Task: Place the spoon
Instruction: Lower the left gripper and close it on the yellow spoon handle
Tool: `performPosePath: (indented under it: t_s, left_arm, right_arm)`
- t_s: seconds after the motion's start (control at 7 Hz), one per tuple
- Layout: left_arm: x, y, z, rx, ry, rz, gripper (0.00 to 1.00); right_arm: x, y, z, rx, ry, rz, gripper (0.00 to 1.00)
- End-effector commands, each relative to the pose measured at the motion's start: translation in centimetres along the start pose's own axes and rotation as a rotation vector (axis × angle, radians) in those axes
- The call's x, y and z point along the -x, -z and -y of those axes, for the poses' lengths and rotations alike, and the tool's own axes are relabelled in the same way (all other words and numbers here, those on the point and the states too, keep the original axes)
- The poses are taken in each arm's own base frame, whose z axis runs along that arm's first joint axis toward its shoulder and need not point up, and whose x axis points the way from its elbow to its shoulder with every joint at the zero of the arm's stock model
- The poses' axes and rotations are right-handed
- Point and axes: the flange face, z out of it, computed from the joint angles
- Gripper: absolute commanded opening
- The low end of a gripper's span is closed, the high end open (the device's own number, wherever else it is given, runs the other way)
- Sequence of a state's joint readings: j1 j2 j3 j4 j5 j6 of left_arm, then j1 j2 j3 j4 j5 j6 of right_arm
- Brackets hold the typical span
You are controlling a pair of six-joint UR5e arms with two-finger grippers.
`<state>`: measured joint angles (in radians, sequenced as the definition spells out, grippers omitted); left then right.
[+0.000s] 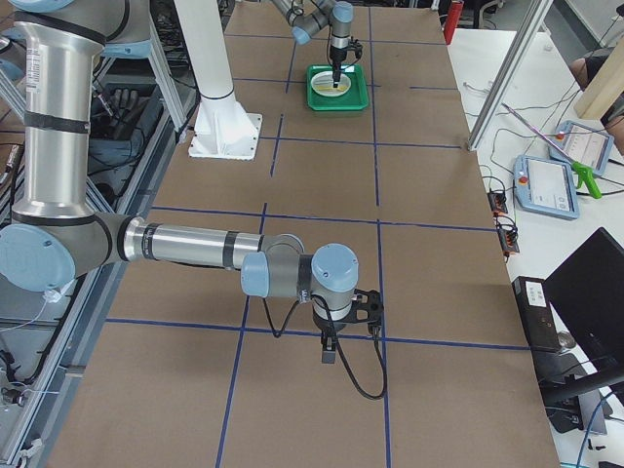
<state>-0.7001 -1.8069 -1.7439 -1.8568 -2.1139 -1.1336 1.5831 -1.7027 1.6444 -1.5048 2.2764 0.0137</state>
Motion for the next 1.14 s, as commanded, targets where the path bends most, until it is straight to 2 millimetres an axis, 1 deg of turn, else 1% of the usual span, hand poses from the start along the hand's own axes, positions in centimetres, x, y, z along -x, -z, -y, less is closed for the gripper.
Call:
performPosePath:
  t_s: [0.0, 0.29, 0.43, 0.57, 0.71, 0.86, 1.0]
  left_arm:
    - [-0.11, -1.02, -0.25, 0.006, -0.011, -0.006, 0.82]
    - [-0.09, -1.65, -0.44, 0.013, -0.016, -0.004, 0.77]
    - [-0.13, -1.59, -0.46, 0.012, -0.015, -0.005, 0.71]
    - [-0.13, -1.59, -0.46, 0.012, -0.016, -0.005, 0.62]
    - [-0.13, -1.59, -0.46, 0.012, -0.015, -0.005, 0.48]
    - [-0.13, -1.59, -0.46, 0.012, -0.016, -0.005, 0.38]
    - [-0.13, -1.59, -0.46, 0.012, -0.016, -0.005, 0.37]
  right_arm:
    - [0.00, 0.00, 0.00, 0.000, 0.000, 0.000, 1.00]
    - [0.00, 0.00, 0.00, 0.000, 0.001, 0.000, 1.00]
    - [0.00, 0.00, 0.00, 0.000, 0.000, 0.000, 1.00]
    - [0.00, 0.00, 0.00, 0.000, 0.000, 0.000, 1.00]
    - [0.00, 0.00, 0.00, 0.000, 0.001, 0.000, 1.00]
    - [0.00, 0.00, 0.00, 0.000, 0.001, 0.000, 1.00]
    - [0.00, 0.00, 0.00, 0.000, 0.000, 0.000, 1.00]
